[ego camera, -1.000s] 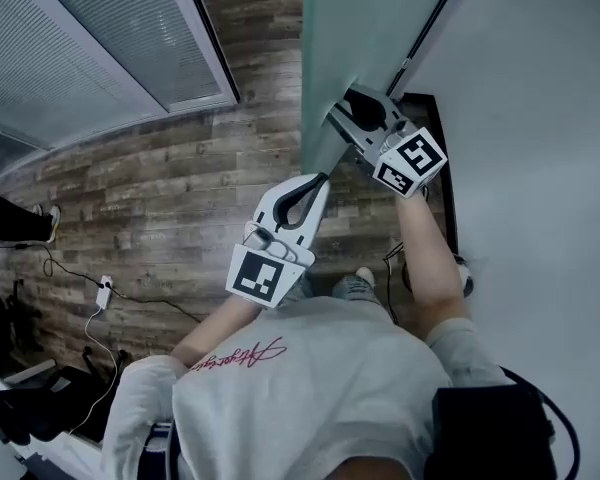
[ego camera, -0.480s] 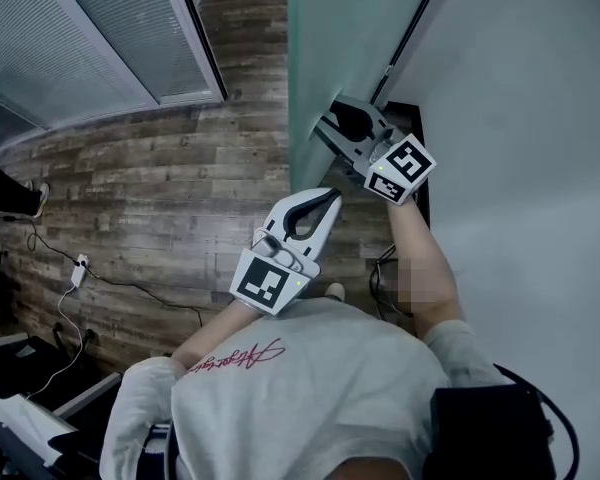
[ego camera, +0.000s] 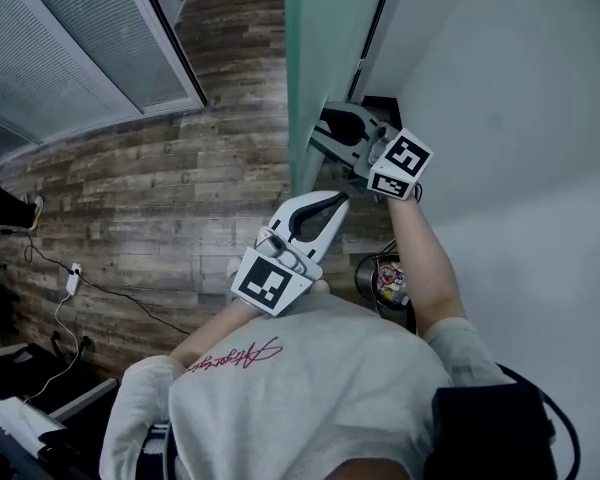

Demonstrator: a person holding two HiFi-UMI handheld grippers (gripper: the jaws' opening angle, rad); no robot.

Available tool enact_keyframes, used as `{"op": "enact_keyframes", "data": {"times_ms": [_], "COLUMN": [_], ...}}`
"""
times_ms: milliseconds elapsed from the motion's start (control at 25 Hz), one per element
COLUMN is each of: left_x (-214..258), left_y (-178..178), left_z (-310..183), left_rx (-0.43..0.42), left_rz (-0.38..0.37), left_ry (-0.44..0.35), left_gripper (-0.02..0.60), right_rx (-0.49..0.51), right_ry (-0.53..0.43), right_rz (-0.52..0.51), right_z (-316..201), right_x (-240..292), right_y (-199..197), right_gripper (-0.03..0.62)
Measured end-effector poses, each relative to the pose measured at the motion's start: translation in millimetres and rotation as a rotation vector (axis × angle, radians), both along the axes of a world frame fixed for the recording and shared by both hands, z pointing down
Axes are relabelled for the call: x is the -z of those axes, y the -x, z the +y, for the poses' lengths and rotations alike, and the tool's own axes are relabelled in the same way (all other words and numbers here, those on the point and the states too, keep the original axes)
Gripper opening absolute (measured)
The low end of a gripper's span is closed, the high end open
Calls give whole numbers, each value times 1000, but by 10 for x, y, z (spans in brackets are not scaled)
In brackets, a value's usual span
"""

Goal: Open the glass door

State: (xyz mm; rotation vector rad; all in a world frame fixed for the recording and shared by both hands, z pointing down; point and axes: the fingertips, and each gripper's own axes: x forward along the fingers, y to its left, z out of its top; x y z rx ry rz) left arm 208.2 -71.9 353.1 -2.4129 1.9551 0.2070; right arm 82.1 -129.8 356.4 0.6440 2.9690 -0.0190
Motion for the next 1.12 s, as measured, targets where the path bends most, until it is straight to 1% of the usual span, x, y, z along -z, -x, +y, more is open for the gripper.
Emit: {"op": "enact_keyframes", "data": {"times_ms": [160, 320, 480, 640, 760, 880, 1000, 1120], "left_x": [-24, -18, -42, -56, -79, -44, 3, -19], "left_y": [-284, -598, -904, -1201, -1453, -1640, -1771, -1905], "left_z": [-130, -252, -412, -589, -688, -758, -813, -819], "left_rx": [-51, -120, -206, -283, -332, -392, -419, -447], "left_rz": [-20, -49, -42, -43, -66, -89, -91, -80], "left_ry": [10, 11, 25, 27, 16, -6, -19, 3], "left_gripper": [17, 17, 17, 17, 17, 17, 17, 17], "right_rx": [43, 99, 139, 151, 151, 159, 172, 180], "right_ry": [8, 19, 13, 18, 10, 0, 7, 8], "right_rz": [-1, -4, 15, 13, 23, 41, 45, 47], "right_z": [-99, -195, -320, -435, -524, -635, -769, -878], "right_x": [-29, -17, -23, -41, -64, -65, -49, -35], "right_y": [-266, -534, -773, -1021, -1227, -1355, -1507, -1674], "right_gripper": [130, 130, 130, 130, 130, 130, 130, 130]}}
